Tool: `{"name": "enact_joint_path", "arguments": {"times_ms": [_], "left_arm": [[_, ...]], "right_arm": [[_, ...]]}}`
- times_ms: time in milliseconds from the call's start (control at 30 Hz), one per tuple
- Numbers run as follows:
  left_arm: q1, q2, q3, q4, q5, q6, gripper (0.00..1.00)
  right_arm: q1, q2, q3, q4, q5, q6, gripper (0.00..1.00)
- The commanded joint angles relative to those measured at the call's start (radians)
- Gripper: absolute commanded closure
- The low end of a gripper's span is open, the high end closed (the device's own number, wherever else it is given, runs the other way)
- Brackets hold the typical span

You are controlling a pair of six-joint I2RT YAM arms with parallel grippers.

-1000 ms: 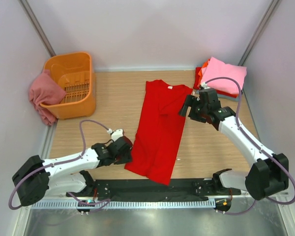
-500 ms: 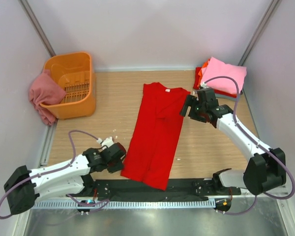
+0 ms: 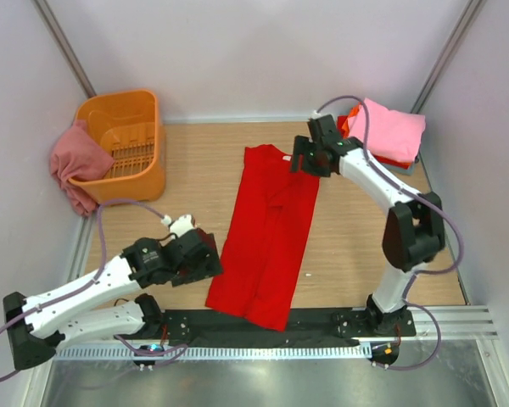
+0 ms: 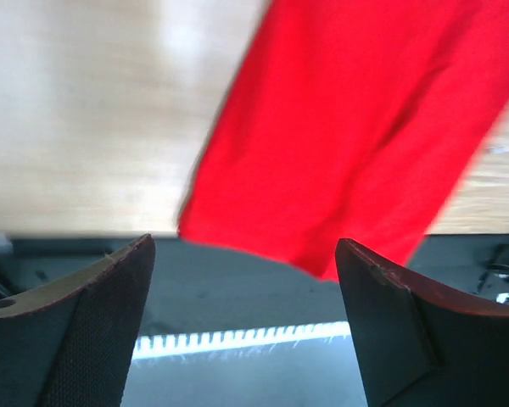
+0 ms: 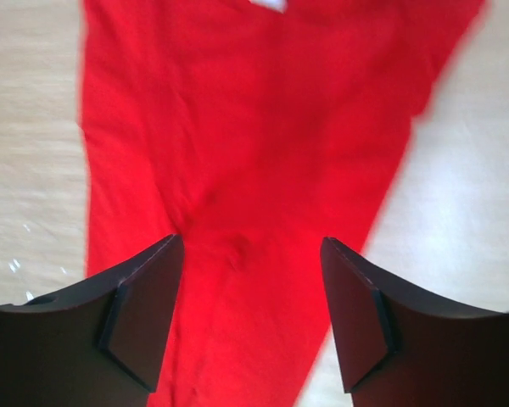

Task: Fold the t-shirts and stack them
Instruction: Fold the tshirt

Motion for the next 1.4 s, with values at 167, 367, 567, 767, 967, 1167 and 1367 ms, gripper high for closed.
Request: {"name": "enact_joint_path", "arguments": {"times_ms": [167,367,567,767,967,1167,1367], "left_arm": [[0.035,0.027,0.266,-0.130,-0.421,0.420,0.07],[0.126,-0.093,0.180,0.065,-0.350,0.554,0.06],[0.129,-0.104,0.175,0.082,-0.326,0.570,0.06],[0.129,-0.099,0.177,0.076,-0.335,0.569,0.06],[0.129,-0.115,0.174,0.078,-0.339,0.569,0.06],[0.129,-0.118,0.174,0.078,-0.341,0.567,0.06],[0.129,-0.123,0.174,0.073,-0.349,0.566,0.06]], "right_arm": [[0.092,0.437,0.563,-0.161,0.065,-0.100,0.45],[0.126,0.653,0.846,-0.230,0.114,-0.123,0.52],[0.129,0.747,0.904,-0.204,0.146,-0.118,0.55],[0.135,0.772,0.884,-0.193,0.166,-0.121,0.57],[0.147,0.781,0.864,-0.175,0.165,-0.118,0.66],[0.160,0.790,0.874,-0.156,0.153,-0.115,0.79],[0.161,0.796,0.880,-0.156,0.142,-0.112,0.99]]}}
